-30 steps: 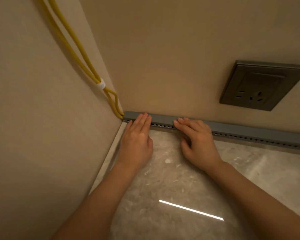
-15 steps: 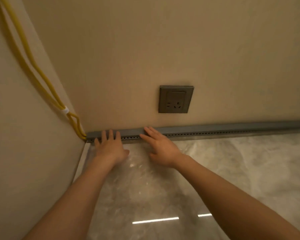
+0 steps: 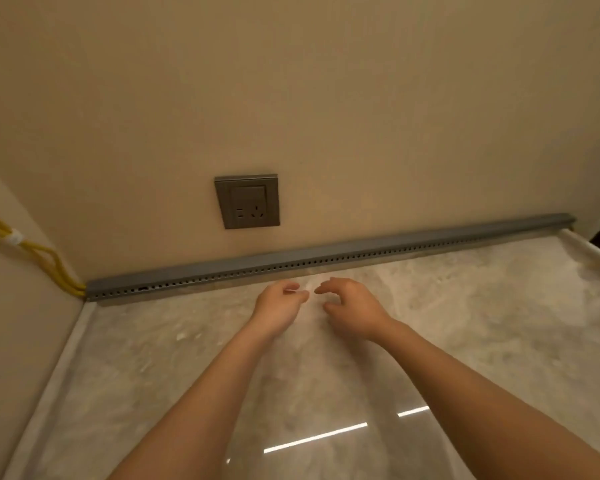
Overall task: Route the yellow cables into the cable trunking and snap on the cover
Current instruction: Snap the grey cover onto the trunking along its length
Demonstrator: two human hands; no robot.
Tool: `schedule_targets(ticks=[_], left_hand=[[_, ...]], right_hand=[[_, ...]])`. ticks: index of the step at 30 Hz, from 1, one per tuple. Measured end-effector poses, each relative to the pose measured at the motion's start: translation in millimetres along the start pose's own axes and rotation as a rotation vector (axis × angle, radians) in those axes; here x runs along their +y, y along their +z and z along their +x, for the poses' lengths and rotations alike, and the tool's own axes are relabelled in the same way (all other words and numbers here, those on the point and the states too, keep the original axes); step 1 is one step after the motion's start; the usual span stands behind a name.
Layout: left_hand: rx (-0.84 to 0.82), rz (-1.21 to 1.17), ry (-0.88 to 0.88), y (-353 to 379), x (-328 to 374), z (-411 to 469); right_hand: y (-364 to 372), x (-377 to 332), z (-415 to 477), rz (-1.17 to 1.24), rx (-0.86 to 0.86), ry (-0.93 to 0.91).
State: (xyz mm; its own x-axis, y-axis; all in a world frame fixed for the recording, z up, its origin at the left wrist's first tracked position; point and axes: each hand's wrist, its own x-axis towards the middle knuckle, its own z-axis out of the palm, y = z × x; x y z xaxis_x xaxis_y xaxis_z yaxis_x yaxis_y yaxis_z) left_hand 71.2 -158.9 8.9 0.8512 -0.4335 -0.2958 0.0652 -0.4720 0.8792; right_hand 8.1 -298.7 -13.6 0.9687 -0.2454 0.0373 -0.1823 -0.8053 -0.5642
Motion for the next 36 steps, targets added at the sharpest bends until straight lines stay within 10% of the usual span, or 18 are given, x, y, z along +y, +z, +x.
schedule_targets(ticks=[5,16,36], left_hand=[[0.032,-0.217,-0.129,67.5,23.1,7.5],[0.148,-0.655,-0.333,147.4,64.7,33.1],[0.19,-0.903,-0.227,160.4,68.9,100.0]], right_hand=[[-41.2,57.0,-6.1,0.306,-0.011,0.076],[-131.5,152.3,9.2,2.012,0.024,0.753],[-165.6,180.1,34.0,1.856,-0.062,0.607]])
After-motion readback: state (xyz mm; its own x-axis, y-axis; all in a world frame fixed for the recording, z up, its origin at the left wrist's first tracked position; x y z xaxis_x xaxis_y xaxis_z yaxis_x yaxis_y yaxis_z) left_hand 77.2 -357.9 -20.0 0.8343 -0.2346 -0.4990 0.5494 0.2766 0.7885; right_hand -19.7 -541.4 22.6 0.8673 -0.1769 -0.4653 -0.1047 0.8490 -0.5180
